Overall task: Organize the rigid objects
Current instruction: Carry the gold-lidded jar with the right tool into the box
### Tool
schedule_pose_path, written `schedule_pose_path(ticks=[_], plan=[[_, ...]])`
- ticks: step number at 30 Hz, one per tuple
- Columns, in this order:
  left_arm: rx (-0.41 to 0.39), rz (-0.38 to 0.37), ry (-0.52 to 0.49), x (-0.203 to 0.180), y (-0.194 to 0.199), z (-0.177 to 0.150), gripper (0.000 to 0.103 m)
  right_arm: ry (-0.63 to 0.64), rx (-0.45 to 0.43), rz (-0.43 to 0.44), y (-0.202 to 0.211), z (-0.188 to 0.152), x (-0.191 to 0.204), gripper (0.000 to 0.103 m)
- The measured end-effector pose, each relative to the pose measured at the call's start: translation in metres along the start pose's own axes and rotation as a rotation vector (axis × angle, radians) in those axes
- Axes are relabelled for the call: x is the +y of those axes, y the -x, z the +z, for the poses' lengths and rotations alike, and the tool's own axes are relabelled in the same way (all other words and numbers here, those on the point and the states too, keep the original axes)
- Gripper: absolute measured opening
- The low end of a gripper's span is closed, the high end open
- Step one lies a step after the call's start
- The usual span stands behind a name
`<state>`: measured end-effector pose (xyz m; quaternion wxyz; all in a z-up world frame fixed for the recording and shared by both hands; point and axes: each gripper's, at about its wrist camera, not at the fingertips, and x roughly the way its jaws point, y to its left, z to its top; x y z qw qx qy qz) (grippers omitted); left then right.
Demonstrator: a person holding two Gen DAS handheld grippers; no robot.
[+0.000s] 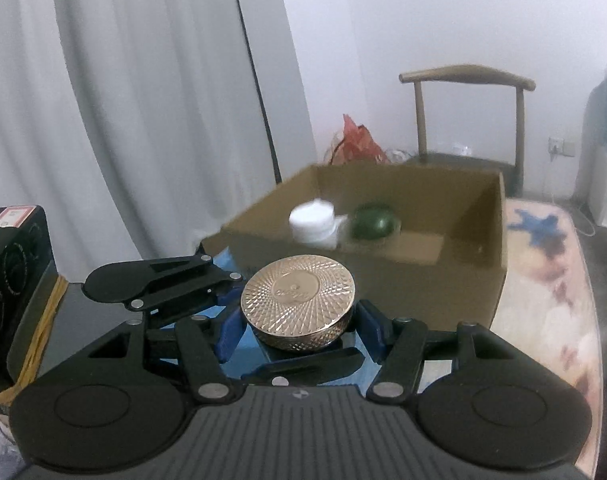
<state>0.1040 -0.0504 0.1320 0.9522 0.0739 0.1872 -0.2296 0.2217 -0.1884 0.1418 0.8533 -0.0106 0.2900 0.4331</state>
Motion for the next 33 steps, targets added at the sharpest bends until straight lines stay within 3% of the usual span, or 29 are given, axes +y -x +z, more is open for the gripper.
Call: schedule_pose_path(ticks=[5,10,14,21,28,33], plan=[[0.025,-0.026,0.01,0.023,-0.03,0.044,0.056,-0.032,-0.015,0.003,-0.012,0.048,-0.031,0.063],[0.066,-0.055,0.047,0.059,-0.071,0.077,0.056,-0.052,0.036,0.0,-0.045,0.103,-0.062,0.063],[0.173,-0.099,0.087,0.091,-0.117,0.085,0.056,-0.137,0.11,-0.022,-0.086,0.128,-0.095,0.063],[0.378,-0.05,0.108,0.118,-0.186,0.07,0.056,-0.35,0.241,-0.028,-0.164,0.117,-0.151,0.061],[0.55,-0.027,0.144,0.15,-0.223,0.06,0.056,-0.442,0.358,-0.012,-0.218,0.112,-0.172,0.06],[0.638,0.002,0.06,0.15,-0.243,0.061,0.056,-0.518,0.377,-0.002,-0.237,0.103,-0.187,0.059]])
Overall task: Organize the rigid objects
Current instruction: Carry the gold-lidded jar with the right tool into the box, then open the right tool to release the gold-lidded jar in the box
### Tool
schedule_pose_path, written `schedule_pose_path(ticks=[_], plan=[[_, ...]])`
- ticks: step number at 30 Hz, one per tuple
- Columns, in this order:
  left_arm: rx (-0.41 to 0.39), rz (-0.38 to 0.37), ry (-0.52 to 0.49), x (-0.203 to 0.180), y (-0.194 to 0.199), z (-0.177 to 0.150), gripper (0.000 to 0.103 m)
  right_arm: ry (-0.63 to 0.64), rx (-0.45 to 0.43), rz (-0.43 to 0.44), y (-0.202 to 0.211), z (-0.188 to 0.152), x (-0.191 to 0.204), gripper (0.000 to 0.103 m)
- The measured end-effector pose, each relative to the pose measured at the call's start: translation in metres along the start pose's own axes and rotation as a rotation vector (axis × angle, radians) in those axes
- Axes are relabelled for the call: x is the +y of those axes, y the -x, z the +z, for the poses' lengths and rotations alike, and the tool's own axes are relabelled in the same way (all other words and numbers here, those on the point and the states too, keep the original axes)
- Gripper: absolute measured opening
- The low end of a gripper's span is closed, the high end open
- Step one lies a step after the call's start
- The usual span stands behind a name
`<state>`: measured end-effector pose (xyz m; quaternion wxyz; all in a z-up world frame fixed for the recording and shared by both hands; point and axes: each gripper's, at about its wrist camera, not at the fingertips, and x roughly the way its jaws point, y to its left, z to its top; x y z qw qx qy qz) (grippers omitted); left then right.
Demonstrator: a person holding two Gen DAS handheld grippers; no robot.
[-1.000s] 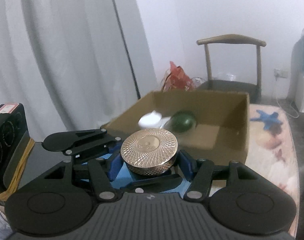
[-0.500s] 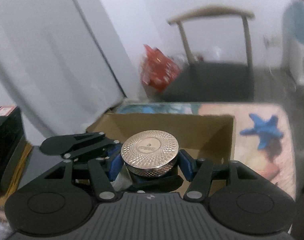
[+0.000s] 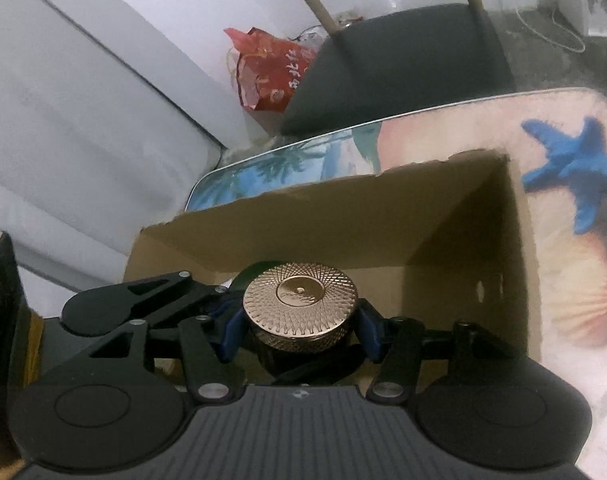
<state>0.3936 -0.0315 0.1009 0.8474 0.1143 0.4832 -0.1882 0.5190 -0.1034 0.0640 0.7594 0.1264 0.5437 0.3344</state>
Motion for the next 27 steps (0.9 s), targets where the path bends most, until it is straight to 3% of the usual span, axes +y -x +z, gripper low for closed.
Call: schedule_pose_path(ticks=[6,14,21,27], plan=[[0.04,-0.024,-0.005,0.01,-0.005,-0.001,0.056,-0.022,-0.01,-0.025,-0.007,0.002,0.0,0.059],[0.127,-0.041,-0.026,-0.005,-0.011,-0.003,0.061,0.053,-0.011,-0.109,-0.016,0.001,0.009,0.059],[0.169,-0.005,-0.065,-0.015,-0.003,-0.005,0.064,0.134,0.009,-0.183,-0.025,-0.004,0.019,0.061],[0.124,0.05,-0.101,-0.023,0.013,-0.006,0.068,0.132,0.005,-0.15,-0.019,-0.005,0.019,0.061]])
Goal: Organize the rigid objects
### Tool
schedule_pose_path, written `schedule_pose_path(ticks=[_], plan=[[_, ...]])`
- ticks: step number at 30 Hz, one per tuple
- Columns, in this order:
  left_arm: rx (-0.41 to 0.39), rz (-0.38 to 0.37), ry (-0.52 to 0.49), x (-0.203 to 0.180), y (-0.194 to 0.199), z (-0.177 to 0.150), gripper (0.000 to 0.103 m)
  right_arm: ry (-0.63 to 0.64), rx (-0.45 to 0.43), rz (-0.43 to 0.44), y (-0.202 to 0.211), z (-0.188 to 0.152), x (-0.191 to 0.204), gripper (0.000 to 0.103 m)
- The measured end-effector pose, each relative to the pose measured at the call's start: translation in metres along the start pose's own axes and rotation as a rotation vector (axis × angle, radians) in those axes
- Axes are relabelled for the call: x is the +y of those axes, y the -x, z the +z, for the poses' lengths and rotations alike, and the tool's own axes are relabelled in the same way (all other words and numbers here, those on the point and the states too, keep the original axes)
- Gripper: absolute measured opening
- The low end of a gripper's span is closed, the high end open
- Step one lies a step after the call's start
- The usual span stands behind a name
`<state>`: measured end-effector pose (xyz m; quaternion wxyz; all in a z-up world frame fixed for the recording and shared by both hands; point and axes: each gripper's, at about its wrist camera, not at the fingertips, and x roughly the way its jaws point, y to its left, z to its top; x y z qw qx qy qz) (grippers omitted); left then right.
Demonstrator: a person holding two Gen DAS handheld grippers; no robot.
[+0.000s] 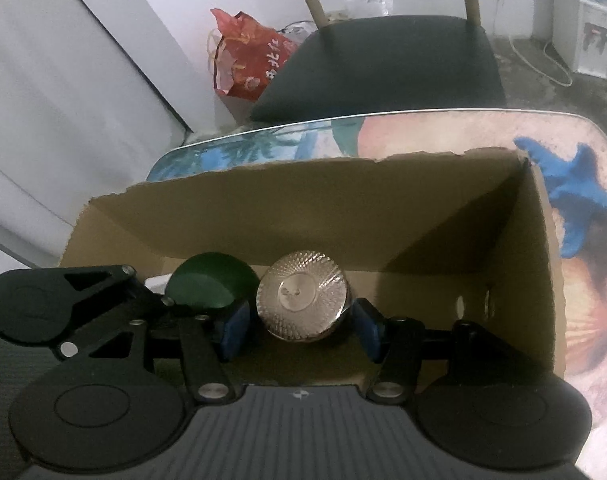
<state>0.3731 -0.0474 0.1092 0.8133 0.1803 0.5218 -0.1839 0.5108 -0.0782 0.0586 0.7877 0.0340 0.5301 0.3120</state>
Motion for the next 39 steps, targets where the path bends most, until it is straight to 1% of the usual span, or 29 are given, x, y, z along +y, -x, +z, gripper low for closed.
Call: schedule_pose_path(ticks=[3,5,7,10,13,15,18,20,22,23,24,25,26,28,30,31,32,34,35,37,38,39], plan=[[-0.037,0.024,-0.026,-0.004,0.003,0.0,0.066,0.003,-0.015,0.013,0.003,0.0,-0.002,0.062],[-0.037,0.038,-0.041,-0.004,0.007,0.0,0.066,0.008,-0.03,0.036,0.004,-0.001,-0.003,0.06],[-0.047,0.042,-0.05,-0.004,0.012,0.002,0.066,0.003,-0.019,0.042,0.001,0.0,-0.004,0.055],[-0.05,0.052,-0.065,-0.002,0.015,0.0,0.066,0.009,-0.007,0.039,-0.002,-0.001,-0.001,0.055],[-0.056,0.048,-0.054,-0.002,0.015,-0.002,0.066,0.032,-0.007,0.023,-0.003,-0.001,0.004,0.056],[-0.059,0.038,-0.044,0.0,0.016,-0.003,0.066,0.032,-0.008,0.027,-0.003,-0.002,0.003,0.056],[-0.063,0.044,-0.038,-0.002,0.018,-0.005,0.068,0.033,0.002,0.032,-0.003,-0.001,0.002,0.056],[-0.072,0.053,-0.036,-0.003,0.022,-0.006,0.073,0.027,0.005,0.034,-0.001,-0.002,0.002,0.056],[-0.093,0.072,-0.031,-0.006,0.03,-0.007,0.075,0.04,-0.011,0.024,0.005,-0.003,0.005,0.057],[-0.097,0.082,-0.032,-0.007,0.035,-0.009,0.077,0.051,-0.029,0.013,0.01,-0.003,0.008,0.058],[-0.103,0.096,-0.033,-0.008,0.04,-0.01,0.078,0.065,-0.055,-0.005,0.017,-0.003,0.012,0.06],[-0.117,0.116,-0.031,-0.009,0.046,-0.012,0.083,0.086,-0.089,-0.034,0.026,-0.003,0.017,0.062],[-0.134,0.129,-0.033,-0.011,0.053,-0.015,0.086,0.111,-0.114,-0.051,0.034,-0.004,0.022,0.063],[-0.188,0.143,-0.026,-0.015,0.069,-0.025,0.086,0.158,-0.149,-0.059,0.053,-0.008,0.032,0.063],[-0.259,0.124,-0.002,-0.019,0.09,-0.044,0.086,0.207,-0.171,-0.049,0.075,-0.018,0.039,0.063],[-0.303,0.102,-0.001,-0.021,0.1,-0.055,0.086,0.235,-0.174,-0.044,0.084,-0.023,0.041,0.063],[-0.355,0.056,-0.024,-0.023,0.112,-0.071,0.086,0.271,-0.18,-0.036,0.095,-0.031,0.043,0.063],[-0.414,0.004,-0.063,-0.025,0.127,-0.096,0.086,0.349,-0.186,-0.015,0.117,-0.051,0.045,0.063],[-0.421,-0.018,-0.089,-0.029,0.132,-0.109,0.086,0.385,-0.186,-0.001,0.126,-0.06,0.046,0.063],[-0.395,-0.035,-0.144,-0.031,0.132,-0.129,0.085,0.474,-0.179,0.053,0.148,-0.084,0.046,0.063],[-0.367,-0.018,-0.164,-0.033,0.128,-0.135,0.085,0.519,-0.185,0.078,0.157,-0.094,0.045,0.064],[-0.33,0.02,-0.184,-0.034,0.12,-0.14,0.085,0.58,-0.19,0.082,0.163,-0.108,0.048,0.069]])
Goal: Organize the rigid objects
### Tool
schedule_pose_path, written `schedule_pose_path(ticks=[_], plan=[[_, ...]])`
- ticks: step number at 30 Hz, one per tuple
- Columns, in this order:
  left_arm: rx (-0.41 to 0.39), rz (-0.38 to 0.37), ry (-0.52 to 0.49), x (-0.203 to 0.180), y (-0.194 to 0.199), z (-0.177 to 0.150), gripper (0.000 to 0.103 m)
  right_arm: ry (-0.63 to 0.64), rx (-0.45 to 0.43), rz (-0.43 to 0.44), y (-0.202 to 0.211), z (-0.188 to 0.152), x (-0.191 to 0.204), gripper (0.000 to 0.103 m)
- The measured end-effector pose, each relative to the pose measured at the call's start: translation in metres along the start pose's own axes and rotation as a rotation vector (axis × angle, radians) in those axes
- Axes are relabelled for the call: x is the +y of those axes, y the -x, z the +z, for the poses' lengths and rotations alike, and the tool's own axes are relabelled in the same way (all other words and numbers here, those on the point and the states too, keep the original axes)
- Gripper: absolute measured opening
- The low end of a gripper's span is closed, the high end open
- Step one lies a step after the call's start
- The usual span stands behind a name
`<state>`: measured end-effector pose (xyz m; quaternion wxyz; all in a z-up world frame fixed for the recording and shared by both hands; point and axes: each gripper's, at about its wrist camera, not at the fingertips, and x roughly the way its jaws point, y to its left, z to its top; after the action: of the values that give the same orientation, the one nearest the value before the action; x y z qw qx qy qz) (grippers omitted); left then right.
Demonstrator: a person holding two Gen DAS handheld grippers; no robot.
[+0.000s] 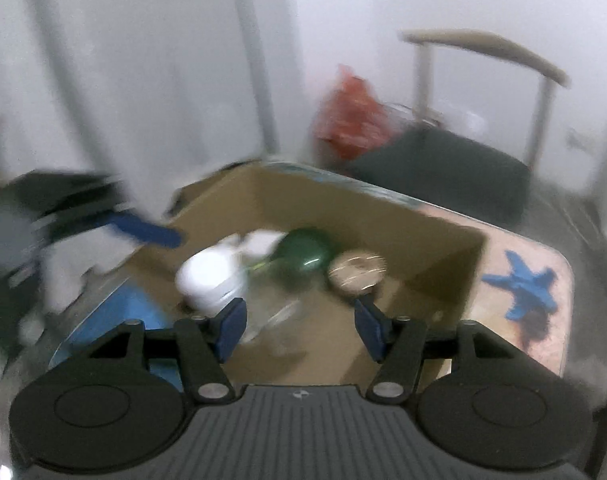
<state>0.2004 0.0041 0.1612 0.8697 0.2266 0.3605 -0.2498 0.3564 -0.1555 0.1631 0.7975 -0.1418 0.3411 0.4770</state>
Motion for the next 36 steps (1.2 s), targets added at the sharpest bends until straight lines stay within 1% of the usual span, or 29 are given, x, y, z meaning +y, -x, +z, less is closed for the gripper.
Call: schedule_pose_path(ticks=[1,2,3,4,5,6,7,8,9,10,11,12,15,16,20,27,31,34,36], plan=[[0.031,0.026,-0.025,0.001,-0.007,-0.004,0.085,0.06,0.013,-0.011,0.003,-0.007,0.009,0.069],[0.058,0.05,-0.056,0.0,-0.015,-0.008,0.084,0.11,0.035,-0.04,0.001,-0.012,0.018,0.069],[0.077,0.071,-0.086,0.0,-0.023,-0.012,0.083,0.156,0.071,-0.068,-0.002,-0.017,0.027,0.068],[0.094,0.087,-0.105,0.001,-0.03,-0.015,0.08,0.197,0.094,-0.093,-0.008,-0.021,0.032,0.068],[0.125,0.094,-0.105,0.004,-0.04,-0.017,0.074,0.226,0.106,-0.118,-0.015,-0.025,0.036,0.068],[0.159,0.087,-0.083,0.012,-0.048,-0.019,0.07,0.252,0.127,-0.143,-0.023,-0.026,0.039,0.066],[0.192,0.078,-0.054,0.016,-0.052,-0.023,0.057,0.265,0.144,-0.165,-0.032,-0.028,0.04,0.063],[0.224,0.069,-0.02,0.021,-0.058,-0.026,0.052,0.268,0.169,-0.177,-0.042,-0.029,0.039,0.059],[0.234,0.046,0.017,0.026,-0.062,-0.031,0.048,0.261,0.192,-0.186,-0.05,-0.03,0.036,0.049],[0.227,0.033,0.029,0.028,-0.062,-0.035,0.047,0.239,0.215,-0.191,-0.057,-0.032,0.031,0.042],[0.216,0.033,0.017,0.026,-0.06,-0.036,0.046,0.228,0.228,-0.2,-0.061,-0.034,0.028,0.04],[0.222,0.034,0.003,0.026,-0.061,-0.036,0.044,0.217,0.23,-0.197,-0.061,-0.033,0.026,0.04],[0.228,0.017,0.004,0.031,-0.065,-0.039,0.042,0.197,0.244,-0.193,-0.058,-0.036,0.03,0.039],[0.226,0.015,0.008,0.029,-0.058,-0.04,0.042,0.201,0.242,-0.194,-0.057,-0.039,0.032,0.039],[0.223,0.01,0.003,0.025,-0.055,-0.042,0.042,0.185,0.215,-0.198,-0.055,-0.042,0.029,0.04],[0.245,-0.015,0.015,0.018,-0.041,-0.046,0.042,0.111,0.18,-0.099,-0.037,-0.048,0.018,0.041],[0.247,-0.017,0.022,0.012,-0.034,-0.046,0.042,0.104,0.157,-0.083,-0.027,-0.058,0.021,0.042],[0.233,-0.012,0.044,0.002,-0.028,-0.05,0.047,0.086,0.14,-0.068,-0.022,-0.063,0.022,0.043],[0.212,-0.004,0.069,-0.001,-0.024,-0.051,0.056,0.081,0.128,-0.063,-0.02,-0.064,0.022,0.043]])
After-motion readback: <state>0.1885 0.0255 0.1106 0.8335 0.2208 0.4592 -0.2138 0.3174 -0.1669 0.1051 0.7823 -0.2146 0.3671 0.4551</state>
